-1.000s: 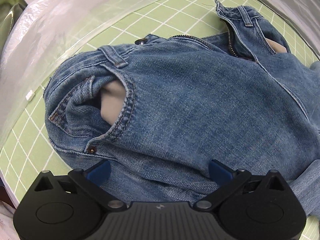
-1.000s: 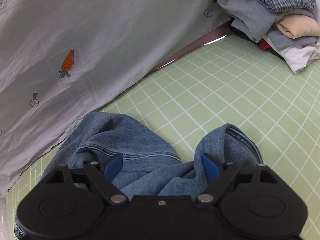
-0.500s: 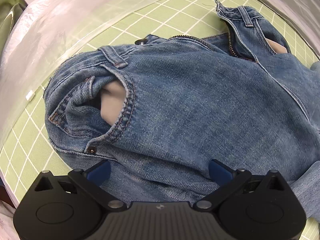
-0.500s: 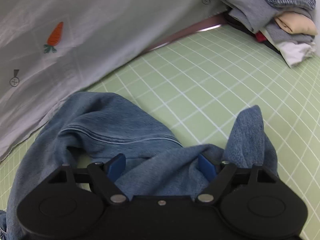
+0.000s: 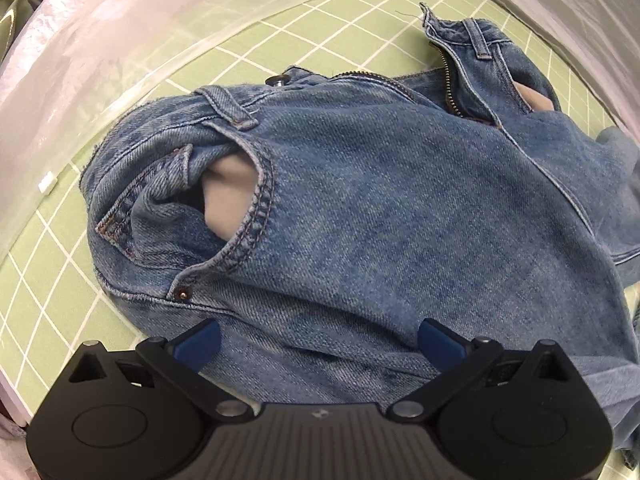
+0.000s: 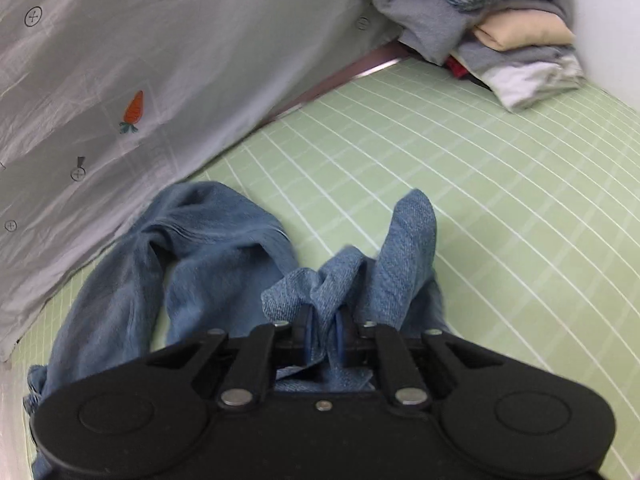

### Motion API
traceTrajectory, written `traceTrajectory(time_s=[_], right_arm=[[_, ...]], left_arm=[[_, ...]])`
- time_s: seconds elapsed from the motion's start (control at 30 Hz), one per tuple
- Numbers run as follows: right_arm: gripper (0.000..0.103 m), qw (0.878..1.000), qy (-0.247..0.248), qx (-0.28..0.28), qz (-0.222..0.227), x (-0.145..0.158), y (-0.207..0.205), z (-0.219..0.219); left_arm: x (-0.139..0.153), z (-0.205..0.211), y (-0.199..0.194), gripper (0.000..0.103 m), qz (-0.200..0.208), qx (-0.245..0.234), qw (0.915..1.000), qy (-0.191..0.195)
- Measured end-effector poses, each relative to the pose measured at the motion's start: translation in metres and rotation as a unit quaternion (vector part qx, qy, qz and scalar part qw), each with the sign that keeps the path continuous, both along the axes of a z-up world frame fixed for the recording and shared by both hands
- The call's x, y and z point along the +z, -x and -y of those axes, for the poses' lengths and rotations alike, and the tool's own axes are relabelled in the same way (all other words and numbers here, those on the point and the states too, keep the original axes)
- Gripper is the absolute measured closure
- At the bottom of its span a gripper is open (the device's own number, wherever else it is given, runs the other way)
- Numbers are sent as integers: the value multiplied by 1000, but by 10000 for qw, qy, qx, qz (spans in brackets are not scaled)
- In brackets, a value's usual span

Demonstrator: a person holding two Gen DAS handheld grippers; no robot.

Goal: Fold clothes
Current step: 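Open both grippers and lay the jeans flat on the mat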

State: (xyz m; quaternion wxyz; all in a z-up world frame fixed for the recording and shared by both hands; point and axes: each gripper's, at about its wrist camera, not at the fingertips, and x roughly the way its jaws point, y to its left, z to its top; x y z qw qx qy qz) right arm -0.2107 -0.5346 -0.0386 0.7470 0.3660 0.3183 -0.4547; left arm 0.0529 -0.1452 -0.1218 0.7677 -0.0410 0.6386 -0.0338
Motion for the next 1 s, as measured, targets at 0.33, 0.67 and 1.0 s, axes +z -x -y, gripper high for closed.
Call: traceTrajectory(time_s=[0.33,0.67,1.0], right_arm=[[88,9955,-421,237,-818,-48,45,-44],[29,9696,1356,1387,-1495,-6,-7,-57],[11,9498,1852,1738,-1828,-5,-45,-35]], left_arm=[[20,-36,17,0,267,455,9985,126],[27,-77,-1,0,504,1113,9923,-211],[14,-104,-17,0,303,1560,9873,67]])
